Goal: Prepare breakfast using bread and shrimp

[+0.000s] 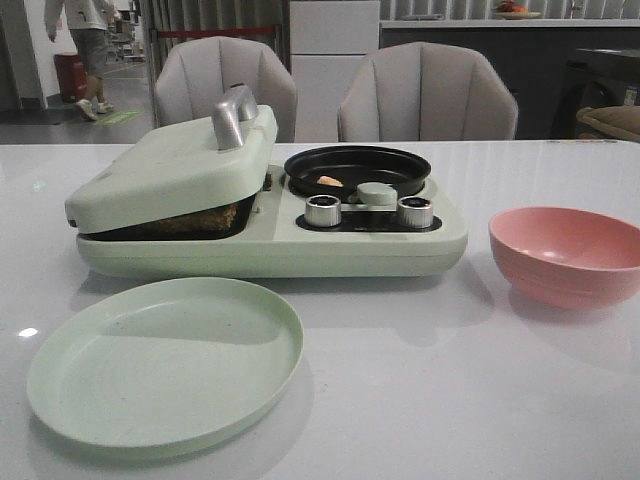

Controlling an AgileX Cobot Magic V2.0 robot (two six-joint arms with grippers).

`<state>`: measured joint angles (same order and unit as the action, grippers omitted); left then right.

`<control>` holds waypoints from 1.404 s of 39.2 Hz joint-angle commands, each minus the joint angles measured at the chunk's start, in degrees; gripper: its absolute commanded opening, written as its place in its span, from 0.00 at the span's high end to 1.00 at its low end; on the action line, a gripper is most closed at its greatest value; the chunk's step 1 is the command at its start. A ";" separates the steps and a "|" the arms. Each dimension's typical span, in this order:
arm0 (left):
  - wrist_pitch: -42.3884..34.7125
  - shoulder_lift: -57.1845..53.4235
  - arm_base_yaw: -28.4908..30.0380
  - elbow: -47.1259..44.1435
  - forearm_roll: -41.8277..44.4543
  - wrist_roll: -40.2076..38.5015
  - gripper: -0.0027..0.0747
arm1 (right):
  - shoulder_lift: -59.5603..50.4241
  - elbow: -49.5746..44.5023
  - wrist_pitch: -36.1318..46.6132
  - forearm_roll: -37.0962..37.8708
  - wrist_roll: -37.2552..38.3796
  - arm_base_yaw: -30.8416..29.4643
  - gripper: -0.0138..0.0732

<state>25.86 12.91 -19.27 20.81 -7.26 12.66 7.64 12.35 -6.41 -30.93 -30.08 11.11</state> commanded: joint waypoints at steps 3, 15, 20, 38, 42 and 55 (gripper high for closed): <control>-4.35 0.47 -0.36 1.59 -0.86 -0.72 0.82 | 0.40 1.55 4.82 -0.33 -0.62 -0.04 0.70; -4.35 0.47 -0.36 1.59 -0.86 -0.72 0.82 | 0.40 1.55 3.75 -0.33 -0.62 -0.04 0.66; -4.35 0.47 -0.36 1.59 -0.86 -0.72 0.82 | 0.40 1.55 3.75 -0.33 -0.62 -0.04 0.66; -4.35 0.47 -0.36 1.52 -0.86 -0.72 0.82 | 0.40 1.55 3.75 -0.33 -0.62 -0.04 0.66; -4.07 0.47 -0.36 0.24 -0.36 -0.72 0.82 | 0.40 1.55 3.75 -0.33 -0.62 -0.04 0.66; -18.51 -2.22 9.80 -9.25 1.45 -4.81 0.82 | 0.40 1.55 3.75 -0.33 -0.62 -0.04 0.66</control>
<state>17.67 11.64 -12.46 12.03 -5.81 10.75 7.51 12.26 -6.42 -31.06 -30.11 11.11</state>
